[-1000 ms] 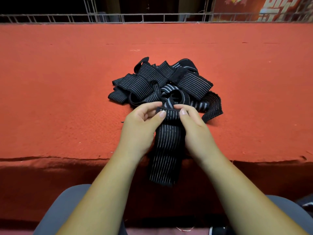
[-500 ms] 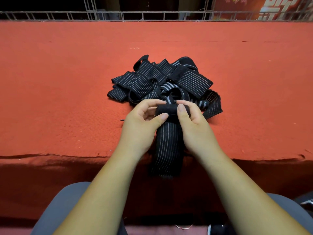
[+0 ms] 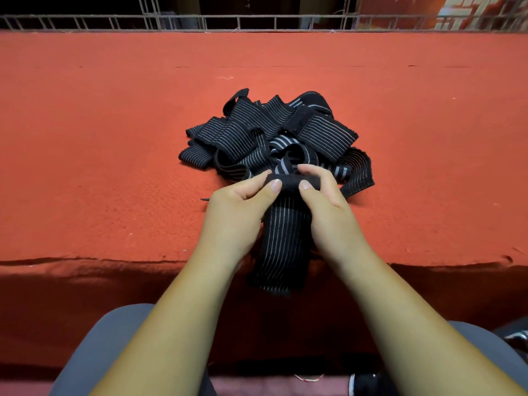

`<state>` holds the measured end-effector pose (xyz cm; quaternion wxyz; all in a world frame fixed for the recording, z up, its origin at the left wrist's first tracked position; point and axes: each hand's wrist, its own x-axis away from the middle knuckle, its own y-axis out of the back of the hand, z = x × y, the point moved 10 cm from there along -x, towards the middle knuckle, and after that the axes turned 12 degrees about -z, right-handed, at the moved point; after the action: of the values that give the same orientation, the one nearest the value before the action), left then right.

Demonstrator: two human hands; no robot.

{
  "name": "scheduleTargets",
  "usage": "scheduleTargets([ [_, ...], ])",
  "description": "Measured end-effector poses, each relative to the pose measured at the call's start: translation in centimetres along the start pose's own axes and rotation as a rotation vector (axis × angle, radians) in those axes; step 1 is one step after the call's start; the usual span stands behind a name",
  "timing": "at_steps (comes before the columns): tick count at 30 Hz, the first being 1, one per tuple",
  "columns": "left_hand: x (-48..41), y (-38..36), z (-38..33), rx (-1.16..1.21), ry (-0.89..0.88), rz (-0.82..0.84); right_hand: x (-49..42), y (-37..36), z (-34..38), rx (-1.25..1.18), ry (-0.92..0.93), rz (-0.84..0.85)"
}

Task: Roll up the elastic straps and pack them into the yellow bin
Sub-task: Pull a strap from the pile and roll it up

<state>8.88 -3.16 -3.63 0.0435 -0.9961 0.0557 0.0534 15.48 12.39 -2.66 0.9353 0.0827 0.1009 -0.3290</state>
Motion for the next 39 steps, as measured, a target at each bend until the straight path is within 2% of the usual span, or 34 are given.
scheduleTargets([
  [3, 0.2, -0.5, -0.1, 0.086, 0.027, 0.042, -0.1, 0.1, -0.2, 0.027, -0.033, 0.010],
  [7, 0.2, -0.8, -0.8, 0.144, -0.042, 0.066, -0.2, 0.3, -0.6, 0.090, -0.085, 0.010],
  [11, -0.1, -0.1, -0.9, 0.088, -0.043, 0.006, -0.3, 0.5, -0.5, 0.089, -0.056, -0.023],
  [15, 0.1, 0.3, -1.5, -0.084, -0.132, -0.016, -0.6, 0.7, 0.0, 0.080, 0.023, -0.059],
  [21, -0.2, -0.1, -0.2, 0.069, 0.013, 0.020, -0.3, 0.4, 0.4, 0.018, 0.058, 0.009],
  [28, -0.5, -0.1, -0.8, 0.033, -0.090, 0.082, -0.4, 0.6, -0.4, 0.048, -0.039, -0.011],
  [35, -0.3, -0.2, -0.3, 0.069, 0.048, 0.061, -0.3, 0.8, 0.2, -0.036, -0.015, -0.020],
  [39, -0.5, 0.0, 0.0, 0.111, 0.042, 0.045, -0.2, 0.5, -0.5, -0.103, -0.104, -0.005],
])
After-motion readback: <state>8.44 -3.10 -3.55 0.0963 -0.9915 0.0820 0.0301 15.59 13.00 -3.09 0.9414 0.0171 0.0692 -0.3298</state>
